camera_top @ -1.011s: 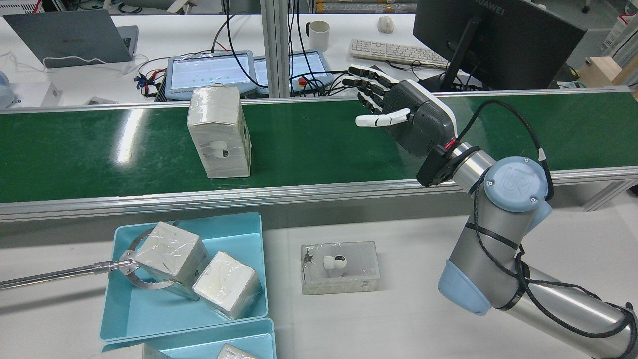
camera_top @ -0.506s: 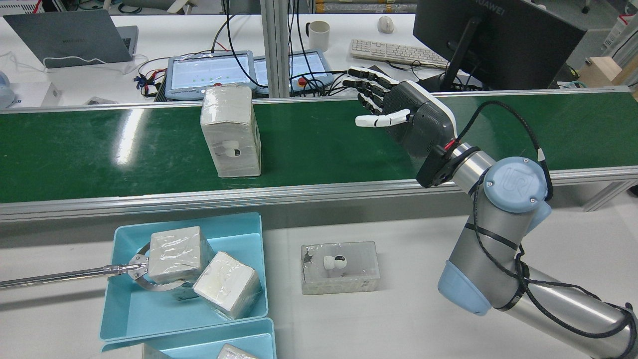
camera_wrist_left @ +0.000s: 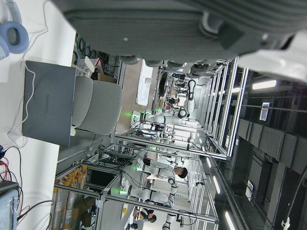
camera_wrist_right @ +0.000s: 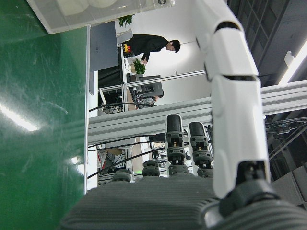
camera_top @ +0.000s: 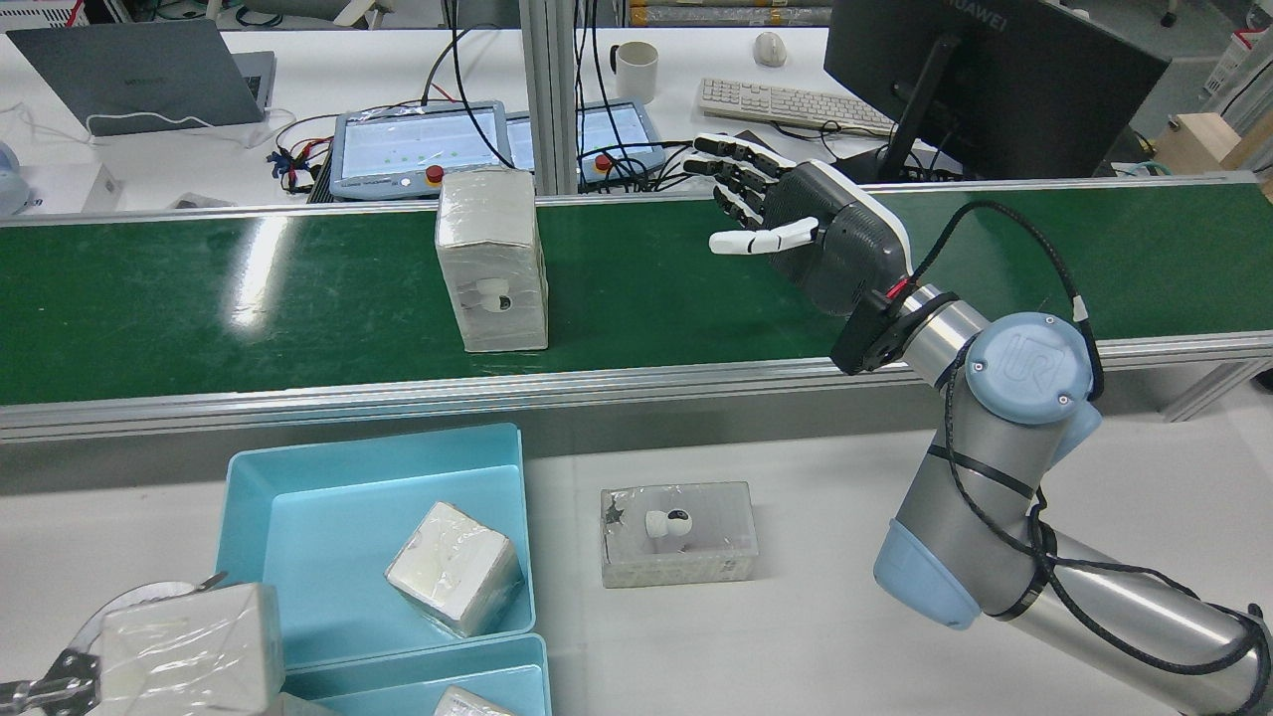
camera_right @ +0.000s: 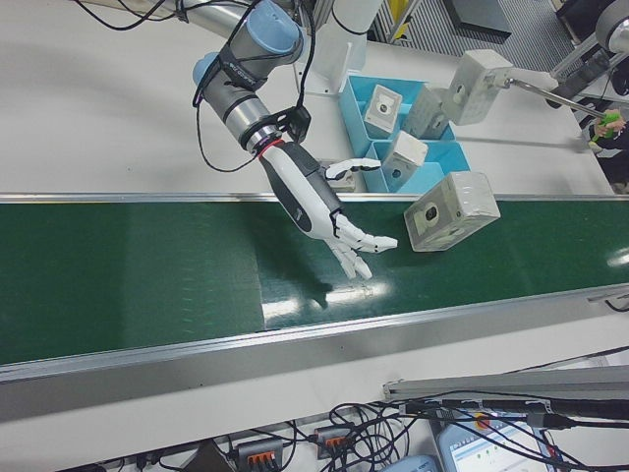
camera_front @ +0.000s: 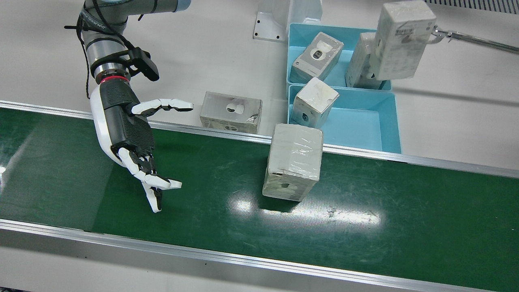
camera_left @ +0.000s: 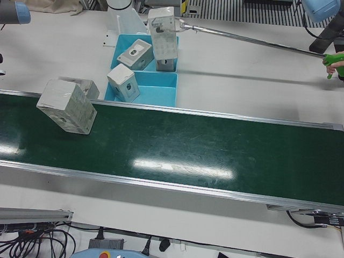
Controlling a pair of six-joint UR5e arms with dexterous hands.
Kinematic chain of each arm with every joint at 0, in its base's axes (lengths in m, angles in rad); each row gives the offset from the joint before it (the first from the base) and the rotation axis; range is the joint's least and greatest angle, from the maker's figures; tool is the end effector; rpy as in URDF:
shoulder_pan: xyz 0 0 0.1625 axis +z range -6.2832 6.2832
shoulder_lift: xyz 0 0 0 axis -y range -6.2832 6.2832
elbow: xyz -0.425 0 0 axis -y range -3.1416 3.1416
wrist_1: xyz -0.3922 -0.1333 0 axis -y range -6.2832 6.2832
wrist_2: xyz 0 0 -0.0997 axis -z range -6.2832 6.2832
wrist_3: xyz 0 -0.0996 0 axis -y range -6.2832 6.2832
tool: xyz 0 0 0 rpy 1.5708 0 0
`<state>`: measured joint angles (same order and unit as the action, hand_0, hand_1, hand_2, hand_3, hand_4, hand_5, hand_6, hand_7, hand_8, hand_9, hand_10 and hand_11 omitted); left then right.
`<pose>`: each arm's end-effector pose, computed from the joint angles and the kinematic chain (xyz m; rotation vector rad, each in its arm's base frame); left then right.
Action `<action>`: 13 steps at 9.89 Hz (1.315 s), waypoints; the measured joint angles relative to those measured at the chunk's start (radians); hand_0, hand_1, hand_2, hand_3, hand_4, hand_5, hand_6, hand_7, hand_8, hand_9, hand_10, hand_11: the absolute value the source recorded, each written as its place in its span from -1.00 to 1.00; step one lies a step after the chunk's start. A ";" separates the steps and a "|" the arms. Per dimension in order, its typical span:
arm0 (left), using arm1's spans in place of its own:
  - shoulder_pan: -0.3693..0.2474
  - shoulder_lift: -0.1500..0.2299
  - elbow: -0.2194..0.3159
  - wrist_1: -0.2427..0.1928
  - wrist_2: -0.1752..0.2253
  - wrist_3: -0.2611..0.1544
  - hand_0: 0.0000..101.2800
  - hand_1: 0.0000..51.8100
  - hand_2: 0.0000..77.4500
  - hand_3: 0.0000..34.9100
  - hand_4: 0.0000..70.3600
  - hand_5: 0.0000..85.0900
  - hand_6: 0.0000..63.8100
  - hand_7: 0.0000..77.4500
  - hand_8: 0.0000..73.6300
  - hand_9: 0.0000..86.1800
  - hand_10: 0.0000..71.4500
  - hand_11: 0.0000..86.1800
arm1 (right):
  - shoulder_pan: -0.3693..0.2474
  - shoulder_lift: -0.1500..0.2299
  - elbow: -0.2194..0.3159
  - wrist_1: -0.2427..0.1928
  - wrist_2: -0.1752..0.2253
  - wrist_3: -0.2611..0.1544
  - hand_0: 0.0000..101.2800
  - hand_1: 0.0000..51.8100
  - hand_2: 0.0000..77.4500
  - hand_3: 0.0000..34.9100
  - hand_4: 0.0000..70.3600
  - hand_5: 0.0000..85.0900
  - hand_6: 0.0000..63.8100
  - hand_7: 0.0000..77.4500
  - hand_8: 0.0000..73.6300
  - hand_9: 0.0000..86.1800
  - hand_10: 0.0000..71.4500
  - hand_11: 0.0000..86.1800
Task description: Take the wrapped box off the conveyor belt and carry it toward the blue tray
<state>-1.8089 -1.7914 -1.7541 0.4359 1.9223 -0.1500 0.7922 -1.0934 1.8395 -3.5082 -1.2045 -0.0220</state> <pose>-0.2245 -0.5052 0.5257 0.2962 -2.1441 2.2298 -0.3057 -0.5505 0.3319 -0.6166 -2.3807 1.6992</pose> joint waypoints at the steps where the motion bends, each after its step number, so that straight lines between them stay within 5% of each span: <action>1: 0.000 0.000 0.000 0.000 0.000 0.000 -1.00 -1.00 -0.99 -1.00 -1.00 -0.97 -1.00 -0.99 -0.99 -1.00 -0.98 -1.00 | -0.002 0.002 -0.001 0.000 -0.001 -0.008 0.00 -0.26 -0.55 -0.69 -0.64 -0.54 -0.78 -0.38 -0.97 -0.85 -1.00 -0.95; 6: 0.000 0.000 0.000 0.000 0.000 0.000 -1.00 -1.00 -0.97 -1.00 -1.00 -0.97 -1.00 -0.99 -0.99 -1.00 -0.98 -1.00 | -0.042 0.020 -0.014 -0.001 0.000 -0.057 0.00 -0.39 -0.62 -0.60 -0.61 -0.54 -0.74 -0.35 -0.97 -0.85 -0.98 -0.96; 9: 0.000 0.000 0.000 0.000 0.000 0.000 -1.00 -1.00 -0.97 -1.00 -1.00 -0.97 -1.00 -0.99 -0.99 -1.00 -0.98 -1.00 | -0.051 0.080 -0.063 -0.002 0.003 -0.066 -0.01 -0.35 -0.66 -0.57 -0.66 -0.56 -0.74 -0.41 -0.97 -0.85 -0.98 -0.96; 13: 0.000 0.000 0.000 0.000 0.000 0.000 -1.00 -1.00 -0.97 -1.00 -1.00 -0.97 -1.00 -0.99 -0.99 -1.00 -0.98 -1.00 | -0.120 0.134 -0.099 -0.005 0.080 -0.089 0.02 -0.24 -0.61 -0.39 -0.63 -0.54 -0.74 -0.35 -0.97 -0.87 -1.00 -0.96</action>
<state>-1.8089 -1.7914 -1.7541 0.4360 1.9223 -0.1500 0.6722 -0.9593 1.7405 -3.5131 -1.1248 -0.1108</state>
